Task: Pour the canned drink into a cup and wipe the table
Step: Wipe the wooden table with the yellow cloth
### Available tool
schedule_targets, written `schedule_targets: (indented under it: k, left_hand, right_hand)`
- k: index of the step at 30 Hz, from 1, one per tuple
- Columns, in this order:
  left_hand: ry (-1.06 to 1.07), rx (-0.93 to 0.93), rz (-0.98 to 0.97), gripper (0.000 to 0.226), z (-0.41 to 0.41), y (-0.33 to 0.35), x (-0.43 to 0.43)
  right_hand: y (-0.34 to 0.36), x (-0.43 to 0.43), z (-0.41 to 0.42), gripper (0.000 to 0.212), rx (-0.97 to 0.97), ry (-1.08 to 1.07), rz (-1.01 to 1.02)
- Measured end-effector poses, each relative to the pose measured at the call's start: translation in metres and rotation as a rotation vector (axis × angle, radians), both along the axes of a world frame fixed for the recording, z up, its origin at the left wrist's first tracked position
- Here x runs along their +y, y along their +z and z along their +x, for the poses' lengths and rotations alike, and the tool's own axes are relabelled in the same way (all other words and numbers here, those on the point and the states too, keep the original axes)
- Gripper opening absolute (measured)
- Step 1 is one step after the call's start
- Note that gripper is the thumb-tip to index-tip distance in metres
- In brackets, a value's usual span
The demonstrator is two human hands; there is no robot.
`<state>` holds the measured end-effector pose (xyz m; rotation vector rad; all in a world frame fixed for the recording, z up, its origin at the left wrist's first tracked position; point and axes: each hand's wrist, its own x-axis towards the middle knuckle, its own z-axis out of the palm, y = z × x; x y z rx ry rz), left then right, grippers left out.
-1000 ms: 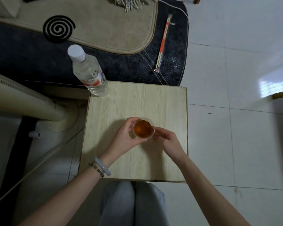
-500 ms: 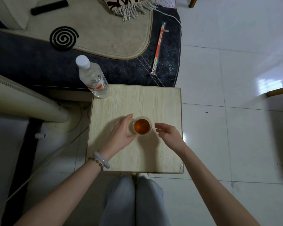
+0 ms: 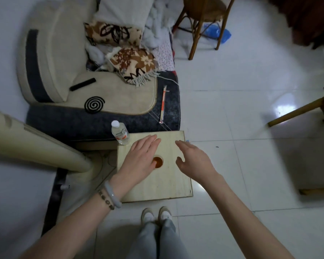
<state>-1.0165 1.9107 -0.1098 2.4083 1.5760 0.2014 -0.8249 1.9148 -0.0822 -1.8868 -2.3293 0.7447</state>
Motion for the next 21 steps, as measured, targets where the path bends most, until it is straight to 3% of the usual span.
schedule_targets:
  k: [9, 21]
  left_hand:
    - [-0.144, 0.04, 0.192, 0.078, 0.04, 0.11, -0.01]
    - [-0.532, 0.075, 0.259, 0.075, 0.174, 0.145, -0.048]
  right_hand:
    - [0.109, -0.057, 0.035, 0.063, -0.084, -0.147, 0.312]
    - [0.126, -0.157, 0.147, 0.064, -0.193, -0.522, 0.301]
